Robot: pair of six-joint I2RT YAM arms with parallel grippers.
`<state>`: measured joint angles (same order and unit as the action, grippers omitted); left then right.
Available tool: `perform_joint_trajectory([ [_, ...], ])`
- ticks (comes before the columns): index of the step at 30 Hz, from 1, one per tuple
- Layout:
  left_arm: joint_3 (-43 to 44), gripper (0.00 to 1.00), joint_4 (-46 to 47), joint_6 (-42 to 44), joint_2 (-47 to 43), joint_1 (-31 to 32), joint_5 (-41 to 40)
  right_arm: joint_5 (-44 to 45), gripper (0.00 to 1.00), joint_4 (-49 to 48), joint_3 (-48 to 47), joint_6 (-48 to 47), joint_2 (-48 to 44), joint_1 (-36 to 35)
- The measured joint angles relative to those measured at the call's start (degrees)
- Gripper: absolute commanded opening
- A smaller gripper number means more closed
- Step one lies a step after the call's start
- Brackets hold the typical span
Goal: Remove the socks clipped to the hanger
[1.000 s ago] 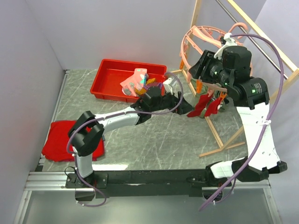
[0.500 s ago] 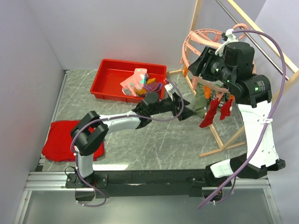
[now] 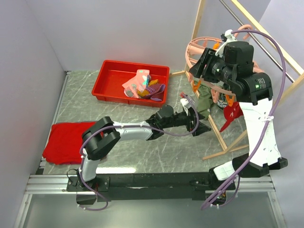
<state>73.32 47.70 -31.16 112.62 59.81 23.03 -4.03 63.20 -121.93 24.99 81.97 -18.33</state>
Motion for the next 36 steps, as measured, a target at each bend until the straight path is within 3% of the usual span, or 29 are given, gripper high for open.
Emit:
perform_joint_trajectory([
  [27,2.91,0.96,-2.78,-0.72,3.17,2.43,-3.87,-2.36,0.6,2.73,-9.81,1.64,8.35,0.0],
  [36,15.32,0.99,-2.95,1.46,12.81,4.24,-7.06,-3.41,0.6,2.91,-9.81,2.43,8.35,0.0],
])
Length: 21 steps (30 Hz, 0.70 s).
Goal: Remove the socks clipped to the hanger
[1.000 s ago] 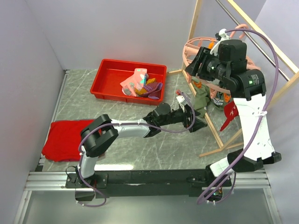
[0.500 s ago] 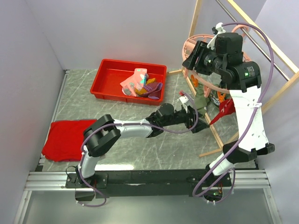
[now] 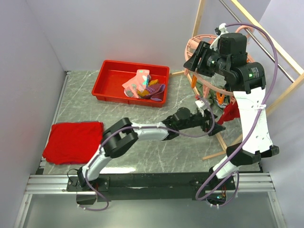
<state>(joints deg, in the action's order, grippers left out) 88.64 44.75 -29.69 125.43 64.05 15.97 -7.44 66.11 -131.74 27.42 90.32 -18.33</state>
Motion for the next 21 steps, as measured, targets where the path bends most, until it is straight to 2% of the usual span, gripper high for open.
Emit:
perform_joint_trajectory([
  [1,2.51,0.97,0.04,-0.09,2.03,0.07,-0.42,-0.13,0.6,0.04,0.0,0.0,0.0,0.0],
  [4,8.66,0.69,-0.31,-1.29,6.93,0.15,-1.33,-0.63,0.6,0.2,0.02,0.02,-0.11,0.0],
  [5,10.91,0.45,-0.81,-1.53,8.7,0.15,-1.55,-0.83,0.6,0.24,0.07,0.04,-0.2,0.0],
  [7,16.06,0.31,-3.13,-2.23,11.98,0.17,-1.9,-1.09,0.6,0.48,0.22,0.09,-0.63,0.0],
  [8,17.66,0.09,-4.13,-2.47,12.94,0.15,-1.88,-1.11,0.61,0.57,0.37,0.09,-0.98,0.0],
  [9,18.1,0.01,-4.83,-2.78,13.16,0.15,-1.9,-1.16,0.61,0.61,0.59,0.04,-1.38,0.0],
  [12,16.76,0.01,-6.19,-2.99,12.31,0.15,-1.66,-1.22,0.65,1.18,0.85,-0.13,-2.69,0.0],
  [16,6.97,0.01,-8.28,-3.21,5.49,-0.39,1.29,-1.25,0.68,1.42,3.39,-1.14,-6.75,0.0],
  [21,0.42,0.01,-16.11,-4.57,-5.4,-2.32,7.89,-0.35,0.81,1.16,11.69,-1.99,-15.63,0.0],
])
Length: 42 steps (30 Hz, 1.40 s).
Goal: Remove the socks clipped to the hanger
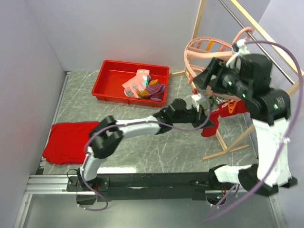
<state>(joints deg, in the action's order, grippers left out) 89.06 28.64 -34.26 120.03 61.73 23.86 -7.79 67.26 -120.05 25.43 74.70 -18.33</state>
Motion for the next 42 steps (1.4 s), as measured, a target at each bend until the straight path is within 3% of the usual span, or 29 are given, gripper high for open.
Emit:
perform_joint_trajectory([
  [8,-1.05,0.01,-11.19,0.61,-12.48,-1.16,6.38,1.62,0.89,2.14,6.27,-1.31,-12.83,0.0],
  [19,-2.1,0.02,-22.4,0.33,-13.07,-1.22,11.13,3.91,0.87,9.2,10.97,0.2,-27.74,0.0],
  [26,-2.82,0.02,-23.19,-1.86,-13.7,-2.23,14.01,3.06,0.86,10.49,13.35,0.7,-27.23,0.0],
  [29,-2.71,0.02,-23.74,-2.89,-14.12,-2.78,14.25,4.61,0.79,10.32,14.71,1.09,-26.51,0.0],
  [35,-6.51,0.03,-22.43,-4.63,-20.26,-4.66,14.45,10.82,0.48,10.75,17.55,3.58,-26.73,0.0],
  [42,-7.82,0.04,-21.38,-5.55,-24.5,-5.77,14.64,18.97,0.36,10.99,22.49,4.26,-27.67,0.0],
])
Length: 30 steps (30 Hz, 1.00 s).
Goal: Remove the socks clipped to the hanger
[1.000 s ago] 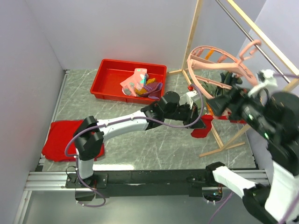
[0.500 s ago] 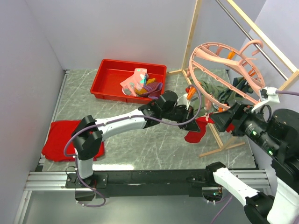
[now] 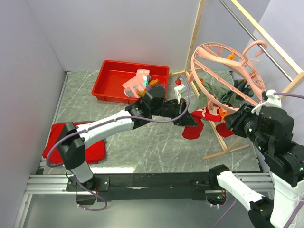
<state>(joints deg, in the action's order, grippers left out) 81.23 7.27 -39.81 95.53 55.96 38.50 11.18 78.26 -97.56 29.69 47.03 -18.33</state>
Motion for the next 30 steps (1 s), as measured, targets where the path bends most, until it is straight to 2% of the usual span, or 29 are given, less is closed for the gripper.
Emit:
perform_joint_trajectory([
  [5,-1.66,0.04,0.13,-0.11,-0.24,0.04,0.48,7.26,0.3,-0.09,1.57,-0.94,0.04,0.0],
  [10,-2.05,0.04,-0.24,-0.04,-0.24,0.04,0.7,10.88,0.32,-0.98,7.15,-1.75,-0.5,0.0],
  [17,-2.05,0.04,-0.24,-0.13,-0.24,0.04,1.88,2.29,0.39,-6.75,13.55,-2.29,-2.51,0.0],
  [21,-2.21,0.04,0.11,-0.61,-0.24,0.07,2.99,-2.36,0.5,-11.32,13.16,-1.55,-4.57,0.0],
  [26,-3.52,0.04,1.16,-1.9,-0.24,0.83,3.8,-3.89,0.58,-13.79,12.37,0.22,-5.49,0.0],
  [30,-3.76,0.04,1.11,-1.92,-0.26,2.84,4.22,-2.8,0.58,-12.68,11.32,1.64,-4.39,0.0],
])
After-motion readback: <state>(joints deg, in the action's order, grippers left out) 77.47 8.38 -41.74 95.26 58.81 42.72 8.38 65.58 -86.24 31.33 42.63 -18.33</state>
